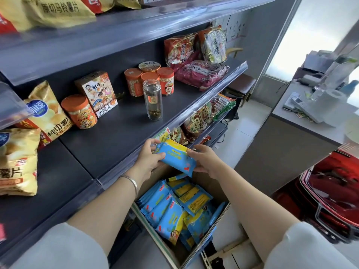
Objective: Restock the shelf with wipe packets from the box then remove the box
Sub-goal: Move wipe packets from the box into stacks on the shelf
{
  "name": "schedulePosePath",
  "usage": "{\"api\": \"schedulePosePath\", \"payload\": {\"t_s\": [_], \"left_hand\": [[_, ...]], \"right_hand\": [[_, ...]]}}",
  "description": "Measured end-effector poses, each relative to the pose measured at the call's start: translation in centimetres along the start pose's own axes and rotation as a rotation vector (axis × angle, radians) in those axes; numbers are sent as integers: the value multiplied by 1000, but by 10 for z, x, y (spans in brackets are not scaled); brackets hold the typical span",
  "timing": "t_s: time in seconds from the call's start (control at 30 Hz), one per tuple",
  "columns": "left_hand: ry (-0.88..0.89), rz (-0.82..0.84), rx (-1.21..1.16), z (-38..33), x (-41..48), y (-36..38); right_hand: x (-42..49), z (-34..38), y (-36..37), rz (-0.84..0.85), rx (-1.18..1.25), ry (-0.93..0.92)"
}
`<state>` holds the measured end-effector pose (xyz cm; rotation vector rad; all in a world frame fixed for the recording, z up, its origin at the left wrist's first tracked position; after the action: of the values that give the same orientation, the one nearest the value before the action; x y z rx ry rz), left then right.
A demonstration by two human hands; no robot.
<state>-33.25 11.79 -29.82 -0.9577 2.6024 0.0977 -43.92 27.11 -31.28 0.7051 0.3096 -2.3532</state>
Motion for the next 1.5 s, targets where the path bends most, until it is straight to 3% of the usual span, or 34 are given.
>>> {"api": "schedulePosePath", "payload": {"t_s": [0.1, 0.27, 0.43, 0.5, 0.6, 0.9, 1.1, 1.5], "left_hand": [[-7, -14, -37, 1, -2, -2], [-105, -108, -361, 2, -8, -2], [-155, -92, -313, 8, -10, 10], [-97, -142, -229, 3, -6, 5], [30, -197, 143, -7, 0, -12], [27, -101, 848, 39, 0, -24], [20, -89, 981, 50, 0, -32], [26, -8, 881, 52, 31, -34]], "right_hand": [[-1, -4, 0, 57, -17, 49], [0, -6, 8, 124, 112, 52], [5, -5, 13, 112, 25, 43], [3, -4, 12, 109, -153, 11], [5, -7, 4, 61, -319, -31], [35, -72, -3, -103, -301, 180], [70, -122, 10, -221, -121, 327], [111, -153, 42, -340, 314, 515]]}}
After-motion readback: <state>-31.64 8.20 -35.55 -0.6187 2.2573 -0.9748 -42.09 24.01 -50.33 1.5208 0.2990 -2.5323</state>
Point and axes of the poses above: each hand's wrist, its own x-axis towards the middle knuckle, its own y-axis out of the palm, z = x × y, the point moved 8 cm from there along x, towards the middle knuckle, and after that the axes turned 1 degree about x, right-handed, at the moved point
